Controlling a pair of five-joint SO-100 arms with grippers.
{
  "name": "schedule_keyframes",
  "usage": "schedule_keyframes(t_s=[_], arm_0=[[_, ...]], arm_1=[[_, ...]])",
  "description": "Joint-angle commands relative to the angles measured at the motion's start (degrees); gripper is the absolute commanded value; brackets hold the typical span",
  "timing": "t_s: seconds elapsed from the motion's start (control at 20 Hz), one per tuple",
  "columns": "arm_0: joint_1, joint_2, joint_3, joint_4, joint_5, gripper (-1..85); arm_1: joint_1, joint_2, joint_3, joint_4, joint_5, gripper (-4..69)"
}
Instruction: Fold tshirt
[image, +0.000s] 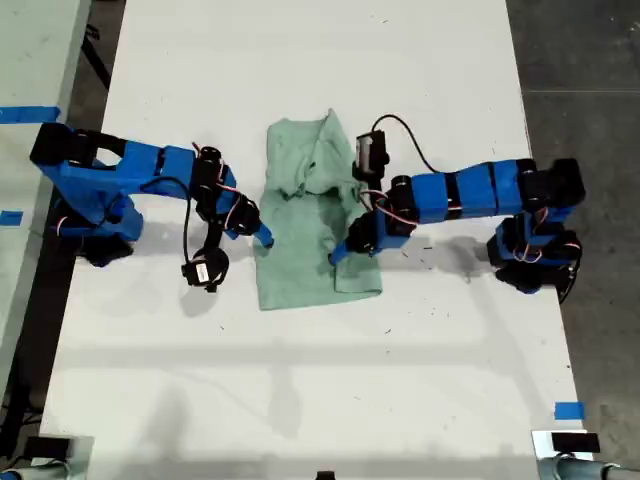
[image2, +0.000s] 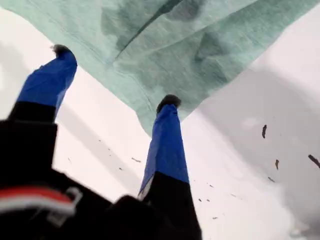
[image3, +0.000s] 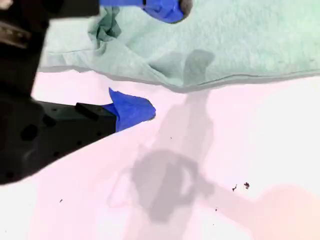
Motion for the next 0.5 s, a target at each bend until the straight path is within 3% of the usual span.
schedule_keyframes(t_s=[0.0, 0.45], arm_0=[[1.8, -1.7, -3.5, 0.2, -2.5, 23.6], [5.0, -14.9, -3.3, -12.8, -6.9, 23.3]], arm_1=[[1.3, 7.4, 1.5, 1.2, -0.6, 30.4], [1.8, 10.5, 4.8, 1.2, -2.3, 30.4]])
